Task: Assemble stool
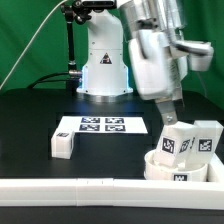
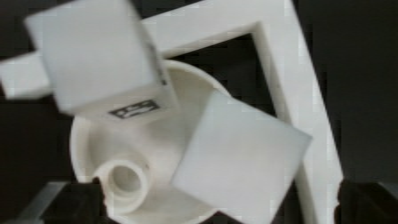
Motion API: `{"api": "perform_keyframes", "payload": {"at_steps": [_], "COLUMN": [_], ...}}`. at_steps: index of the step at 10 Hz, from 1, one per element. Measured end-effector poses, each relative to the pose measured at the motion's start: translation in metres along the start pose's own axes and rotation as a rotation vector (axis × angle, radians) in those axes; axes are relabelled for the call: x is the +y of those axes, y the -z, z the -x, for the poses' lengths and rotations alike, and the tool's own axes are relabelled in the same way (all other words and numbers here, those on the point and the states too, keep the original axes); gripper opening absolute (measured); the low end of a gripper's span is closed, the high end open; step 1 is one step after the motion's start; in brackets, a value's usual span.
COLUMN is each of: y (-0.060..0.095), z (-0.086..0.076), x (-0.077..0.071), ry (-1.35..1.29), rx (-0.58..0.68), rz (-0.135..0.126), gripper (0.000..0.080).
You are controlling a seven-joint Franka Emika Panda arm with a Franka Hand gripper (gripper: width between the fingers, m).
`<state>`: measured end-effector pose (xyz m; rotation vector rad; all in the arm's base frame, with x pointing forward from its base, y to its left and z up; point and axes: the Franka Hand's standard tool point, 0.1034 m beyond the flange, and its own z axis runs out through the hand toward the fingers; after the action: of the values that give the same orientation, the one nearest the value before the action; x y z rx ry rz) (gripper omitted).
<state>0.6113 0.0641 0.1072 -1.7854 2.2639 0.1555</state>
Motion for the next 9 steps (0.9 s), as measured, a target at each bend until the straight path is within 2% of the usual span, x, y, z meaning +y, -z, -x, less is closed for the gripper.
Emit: {"api": "perform_keyframes", "payload": {"at_steps": [2, 7, 9], "y": [-0.0030, -0.0037, -0.0062], "z": [0.0012, 0.0015, 0.0054], "x": [0.0058, 0.0053, 0.0078], "ry": [0.290, 0.666, 0.947], "rx": [0.023, 0.024, 0.054], "rz": [0.061, 0.066, 0.083], "gripper": [0.0649, 0.0649, 0.0649]}}
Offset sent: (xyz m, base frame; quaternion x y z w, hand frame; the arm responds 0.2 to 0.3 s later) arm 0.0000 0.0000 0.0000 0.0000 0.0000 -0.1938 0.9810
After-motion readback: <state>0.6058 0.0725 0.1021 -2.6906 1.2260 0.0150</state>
